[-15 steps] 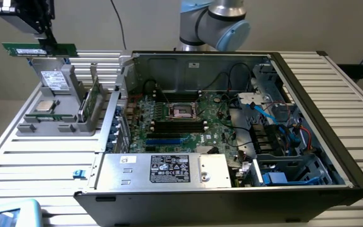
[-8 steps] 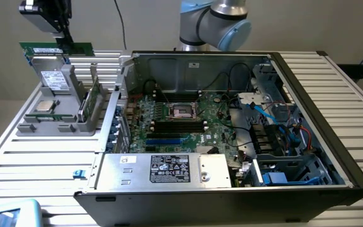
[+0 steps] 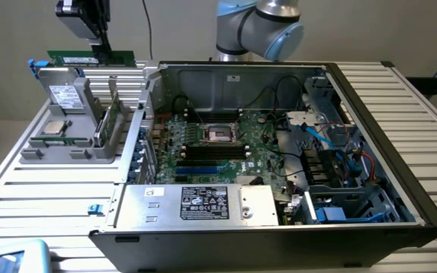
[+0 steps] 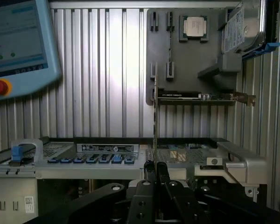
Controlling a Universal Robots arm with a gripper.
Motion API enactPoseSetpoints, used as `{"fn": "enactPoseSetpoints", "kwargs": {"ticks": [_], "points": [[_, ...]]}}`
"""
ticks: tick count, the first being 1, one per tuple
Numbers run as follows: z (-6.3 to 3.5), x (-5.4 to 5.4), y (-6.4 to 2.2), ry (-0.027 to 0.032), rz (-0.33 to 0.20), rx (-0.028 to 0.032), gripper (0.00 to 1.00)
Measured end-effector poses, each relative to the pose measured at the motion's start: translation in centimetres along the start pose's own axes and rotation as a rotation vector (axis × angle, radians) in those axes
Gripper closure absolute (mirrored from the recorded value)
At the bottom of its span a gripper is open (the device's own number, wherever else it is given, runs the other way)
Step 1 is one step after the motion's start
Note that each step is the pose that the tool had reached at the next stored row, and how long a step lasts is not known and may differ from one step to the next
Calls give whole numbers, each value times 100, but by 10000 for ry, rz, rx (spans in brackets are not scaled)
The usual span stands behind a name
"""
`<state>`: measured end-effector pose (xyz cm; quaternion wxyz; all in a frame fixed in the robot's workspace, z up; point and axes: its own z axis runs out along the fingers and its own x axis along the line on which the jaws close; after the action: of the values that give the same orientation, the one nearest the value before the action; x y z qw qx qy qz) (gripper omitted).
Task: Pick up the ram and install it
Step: 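Pick up the ram and move it above insertion slot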
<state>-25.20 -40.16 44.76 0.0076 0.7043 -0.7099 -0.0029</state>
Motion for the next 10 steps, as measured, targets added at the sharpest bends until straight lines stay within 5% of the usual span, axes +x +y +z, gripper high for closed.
{"fn": "enactPoseSetpoints", "kwargs": {"ticks": [7, 10], "points": [[-5, -2, -316, 0, 0, 0, 87], [-6, -3, -351, -1, -1, 2, 87]]}}
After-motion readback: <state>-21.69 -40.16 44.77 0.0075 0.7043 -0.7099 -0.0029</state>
